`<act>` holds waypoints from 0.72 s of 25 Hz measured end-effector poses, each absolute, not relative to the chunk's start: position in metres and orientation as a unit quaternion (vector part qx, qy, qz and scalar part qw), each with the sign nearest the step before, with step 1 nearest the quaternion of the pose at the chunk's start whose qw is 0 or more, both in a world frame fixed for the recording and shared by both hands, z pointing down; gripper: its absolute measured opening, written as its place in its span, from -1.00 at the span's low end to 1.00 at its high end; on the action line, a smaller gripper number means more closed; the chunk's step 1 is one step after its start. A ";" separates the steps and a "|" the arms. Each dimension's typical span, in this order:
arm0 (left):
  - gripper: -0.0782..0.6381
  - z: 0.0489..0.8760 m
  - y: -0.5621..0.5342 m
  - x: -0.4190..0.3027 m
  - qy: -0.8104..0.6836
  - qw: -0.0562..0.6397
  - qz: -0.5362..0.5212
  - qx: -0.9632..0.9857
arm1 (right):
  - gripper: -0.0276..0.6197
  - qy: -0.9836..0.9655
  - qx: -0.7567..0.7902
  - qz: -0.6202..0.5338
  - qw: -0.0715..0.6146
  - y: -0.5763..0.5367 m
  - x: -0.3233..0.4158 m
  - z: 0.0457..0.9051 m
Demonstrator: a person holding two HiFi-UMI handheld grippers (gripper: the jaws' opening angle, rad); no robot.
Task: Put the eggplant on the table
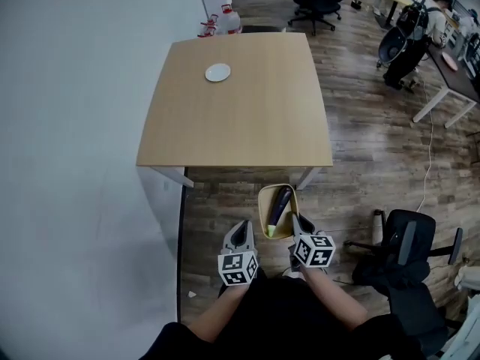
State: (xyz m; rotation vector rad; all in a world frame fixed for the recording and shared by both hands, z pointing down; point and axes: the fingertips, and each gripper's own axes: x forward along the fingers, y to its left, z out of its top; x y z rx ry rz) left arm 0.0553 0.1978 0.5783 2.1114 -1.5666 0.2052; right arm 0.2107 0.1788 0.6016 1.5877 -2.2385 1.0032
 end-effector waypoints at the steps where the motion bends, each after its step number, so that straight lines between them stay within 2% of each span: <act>1: -0.74 0.581 0.187 0.048 -0.574 0.254 0.075 0.775 | -0.69 -0.762 0.539 0.340 0.114 0.167 0.203 0.603; 13: -0.74 0.583 0.061 -0.049 -0.565 0.270 0.067 0.777 | -0.69 -0.752 0.541 0.348 0.145 0.041 0.111 0.612; 18: -0.74 0.580 0.031 -0.086 -0.565 0.266 0.061 0.778 | -0.69 -0.754 0.538 0.353 0.134 0.007 0.072 0.608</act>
